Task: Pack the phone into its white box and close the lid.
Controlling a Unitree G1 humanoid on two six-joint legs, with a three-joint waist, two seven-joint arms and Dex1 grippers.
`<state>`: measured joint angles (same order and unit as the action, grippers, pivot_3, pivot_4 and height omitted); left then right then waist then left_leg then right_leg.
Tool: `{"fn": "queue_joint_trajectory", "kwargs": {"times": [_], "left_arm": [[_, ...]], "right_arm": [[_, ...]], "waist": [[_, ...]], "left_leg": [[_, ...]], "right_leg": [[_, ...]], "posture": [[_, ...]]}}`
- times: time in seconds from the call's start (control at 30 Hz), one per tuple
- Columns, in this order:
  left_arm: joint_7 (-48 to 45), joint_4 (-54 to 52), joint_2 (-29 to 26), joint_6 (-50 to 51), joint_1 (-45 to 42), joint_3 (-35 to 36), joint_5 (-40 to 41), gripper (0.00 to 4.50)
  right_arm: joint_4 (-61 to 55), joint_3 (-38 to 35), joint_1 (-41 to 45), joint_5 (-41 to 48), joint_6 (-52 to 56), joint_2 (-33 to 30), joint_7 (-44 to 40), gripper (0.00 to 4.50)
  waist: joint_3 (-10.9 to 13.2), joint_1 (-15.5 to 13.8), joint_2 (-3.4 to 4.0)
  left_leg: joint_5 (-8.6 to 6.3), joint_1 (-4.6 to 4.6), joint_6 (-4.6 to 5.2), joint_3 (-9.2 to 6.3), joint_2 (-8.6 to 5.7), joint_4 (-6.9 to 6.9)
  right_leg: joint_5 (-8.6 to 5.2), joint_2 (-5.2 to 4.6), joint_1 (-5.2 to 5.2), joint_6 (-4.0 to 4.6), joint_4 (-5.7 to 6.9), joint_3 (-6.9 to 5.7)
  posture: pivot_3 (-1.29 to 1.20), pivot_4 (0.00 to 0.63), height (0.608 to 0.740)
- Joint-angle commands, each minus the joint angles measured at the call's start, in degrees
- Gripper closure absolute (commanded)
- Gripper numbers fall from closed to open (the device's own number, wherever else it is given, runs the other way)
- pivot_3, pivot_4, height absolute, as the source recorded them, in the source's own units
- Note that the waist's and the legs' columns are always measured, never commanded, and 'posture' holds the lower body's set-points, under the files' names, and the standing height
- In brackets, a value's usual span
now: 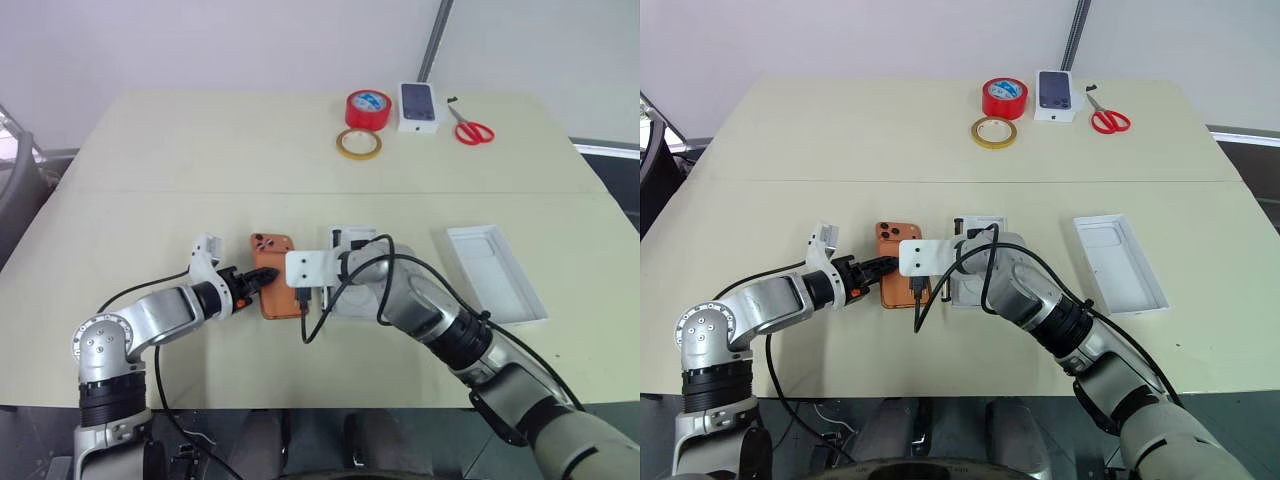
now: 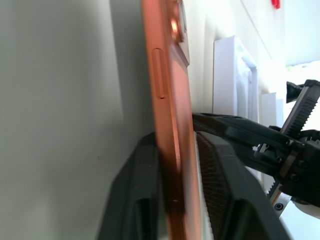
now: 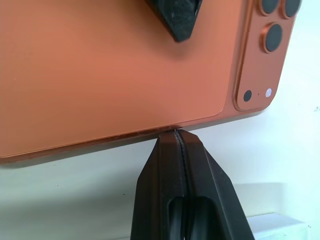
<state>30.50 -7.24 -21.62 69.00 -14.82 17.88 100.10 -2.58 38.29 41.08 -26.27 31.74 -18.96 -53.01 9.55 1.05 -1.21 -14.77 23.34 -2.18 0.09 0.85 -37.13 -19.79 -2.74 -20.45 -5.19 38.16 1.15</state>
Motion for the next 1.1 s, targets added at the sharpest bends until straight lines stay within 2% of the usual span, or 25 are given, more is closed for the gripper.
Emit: {"fn": "queue_joint_trajectory", "kwargs": {"times": [0.03, 0.07, 0.2, 0.33, 0.47, 0.67, 0.73, 0.93, 1.1], "left_arm": [[0.4, -1.1, -2.2, -3.8, 0.8, -1.3, 4.3, 3.27], [0.6, -1.1, -2.5, -4.8, 1.0, -1.5, 5.1, 3.27], [0.9, -1.5, -4.3, -7.7, 1.7, -2.9, 7.4, 4.48], [0.4, -2.9, -5.6, -10.4, 1.1, -4.6, 9.8, 4.48], [-0.1, -3.6, -5.3, -13.2, -2.4, -6.5, 12.2, 4.48], [0.4, -2.8, -1.6, -15.2, -7.1, -11.7, 12.9, 4.48], [0.6, -2.0, 0.0, -15.5, -8.4, -14.1, 12.9, 4.48], [-1.3, 1.6, 3.2, -14.2, -11.2, -19.9, 9.0, 4.48], [-3.1, 3.7, 5.0, -13.1, -12.6, -22.1, 5.5, 4.48]], "right_arm": [[-0.2, -0.1, 0.5, -0.7, -0.7, 0.1, 0.5, 4.5], [-0.2, -0.4, 0.7, -0.6, -0.8, 0.0, 0.5, 4.5], [-1.2, -2.6, 1.5, 0.2, -0.3, -0.9, 0.4, 4.5], [-5.9, -7.5, 2.1, 2.7, 2.3, -3.0, -1.4, 4.5], [-13.7, -19.1, 0.0, 10.5, 8.0, -5.4, -3.5, 4.5], [-23.8, -36.1, -9.1, 25.4, 13.5, -12.7, -9.0, 4.5], [-25.6, -39.6, -12.8, 29.0, 14.7, -15.1, -9.9, 4.5], [-26.0, -42.8, -20.8, 31.3, 14.9, -20.2, -6.0, 4.5], [-27.1, -43.5, -23.0, 33.5, 14.9, -21.8, -3.1, 4.5]], "waist": [[0.0, 0.0, 0.01], [0.0, 0.0, 0.01], [0.0, -0.1, 0.01], [0.1, -0.2, 0.05], [0.2, -0.5, 0.06], [0.2, -0.7, 0.06], [0.2, -0.7, 0.11], [0.3, -0.4, 0.23], [0.3, -0.4, 0.26]], "left_leg": [[0.0, 0.0, -0.01, 0.0, 0.0, 0.01], [0.01, 0.01, -0.01, 0.0, 0.0, 0.02], [0.0, 0.03, 0.02, -0.01, 0.0, 0.0], [-0.01, 0.07, 0.05, -0.01, 0.0, 0.01], [0.02, 0.26, 0.01, -0.03, 0.0, 0.02], [-0.01, 0.49, 0.06, -0.18, -0.02, 0.04], [0.0, 0.56, 0.05, -0.19, -0.02, 0.05], [0.04, 0.62, 0.06, -0.19, -0.01, 0.02], [0.16, 0.58, 0.15, -0.19, -0.03, -0.05]], "right_leg": [[0.0, 0.0, -0.01, 0.0, -0.01, 0.0], [-0.01, 0.0, -0.01, 0.01, -0.01, 0.0], [-0.01, -0.01, -0.01, 0.03, -0.02, -0.01], [-0.01, -0.02, -0.02, 0.04, -0.07, -0.02], [-0.01, -0.02, -0.16, 0.05, -0.1, -0.04], [-0.01, -0.07, -0.11, 0.04, -0.43, -0.25], [-0.01, -0.07, -0.12, 0.04, -0.5, -0.28], [0.0, 0.04, -0.15, 0.02, -0.48, -0.27], [0.0, 0.08, -0.18, 0.02, -0.23, -0.26]], "posture": [[0.0, 0.15, 0.725], [0.0, 0.15, 0.725], [0.0, 0.15, 0.725], [0.0, 0.15, 0.725], [0.0, 0.15, 0.725], [0.0, 0.15, 0.725], [0.0, 0.15, 0.725], [0.0, 0.15, 0.725], [0.0, 0.15, 0.725]]}}
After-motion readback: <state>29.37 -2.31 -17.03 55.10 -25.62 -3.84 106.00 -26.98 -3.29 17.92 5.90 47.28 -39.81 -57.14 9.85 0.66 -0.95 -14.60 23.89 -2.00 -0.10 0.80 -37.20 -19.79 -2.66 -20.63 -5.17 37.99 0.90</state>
